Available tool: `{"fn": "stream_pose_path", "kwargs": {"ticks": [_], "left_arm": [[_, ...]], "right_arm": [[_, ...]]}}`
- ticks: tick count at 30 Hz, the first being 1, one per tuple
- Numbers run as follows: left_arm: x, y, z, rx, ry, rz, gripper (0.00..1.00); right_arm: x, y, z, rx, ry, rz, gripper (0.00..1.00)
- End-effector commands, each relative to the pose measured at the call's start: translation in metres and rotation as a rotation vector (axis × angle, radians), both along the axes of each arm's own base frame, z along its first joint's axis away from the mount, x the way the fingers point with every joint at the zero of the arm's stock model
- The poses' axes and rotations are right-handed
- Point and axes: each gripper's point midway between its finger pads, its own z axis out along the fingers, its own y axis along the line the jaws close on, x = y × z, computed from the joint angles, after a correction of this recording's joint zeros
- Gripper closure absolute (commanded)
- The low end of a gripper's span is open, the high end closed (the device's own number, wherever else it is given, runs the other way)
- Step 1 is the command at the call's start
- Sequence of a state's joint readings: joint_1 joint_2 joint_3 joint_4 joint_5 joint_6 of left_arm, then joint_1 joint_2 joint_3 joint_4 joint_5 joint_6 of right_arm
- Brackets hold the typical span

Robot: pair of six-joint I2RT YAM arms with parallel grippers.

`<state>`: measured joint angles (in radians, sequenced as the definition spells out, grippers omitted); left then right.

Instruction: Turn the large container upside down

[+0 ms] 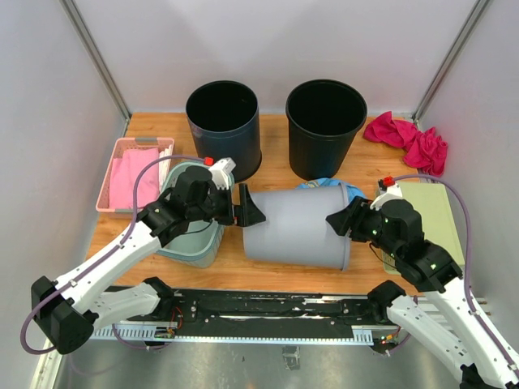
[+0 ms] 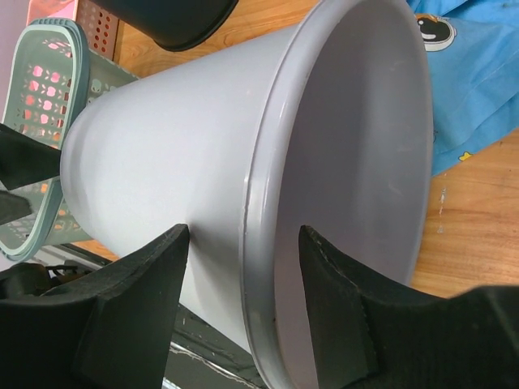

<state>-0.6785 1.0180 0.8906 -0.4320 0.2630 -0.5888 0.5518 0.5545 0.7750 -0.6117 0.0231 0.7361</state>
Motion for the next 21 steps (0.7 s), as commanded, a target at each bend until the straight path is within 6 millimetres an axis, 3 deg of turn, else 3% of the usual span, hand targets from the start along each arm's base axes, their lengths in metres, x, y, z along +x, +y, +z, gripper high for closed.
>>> {"fn": "stream_pose_path", "kwargs": {"ticks": [1, 13, 18, 21], "left_arm": [[-0.015, -0.033, 0.050, -0.235, -0.040, -0.150, 0.01], [-0.042, -0.050, 0.135, -0.484, -0.121, -0.336, 0.01], [-0.037, -0.043, 0.172, -0.450, -0.243, -0.316, 0.01], [-0.035, -0.038, 0.184, -0.417, -0.291, -0.300, 0.01]], "right_arm": [[-0.005, -0.016, -0.018, -0.100, 0.050, -0.023, 0.43], [-0.006, 0.019, -0.020, 0.055, 0.056, 0.084, 0.45], [-0.009, 0.042, -0.023, 0.155, 0.089, 0.158, 0.46], [-0.010, 0.051, -0.026, 0.193, 0.109, 0.188, 0.46]]}}
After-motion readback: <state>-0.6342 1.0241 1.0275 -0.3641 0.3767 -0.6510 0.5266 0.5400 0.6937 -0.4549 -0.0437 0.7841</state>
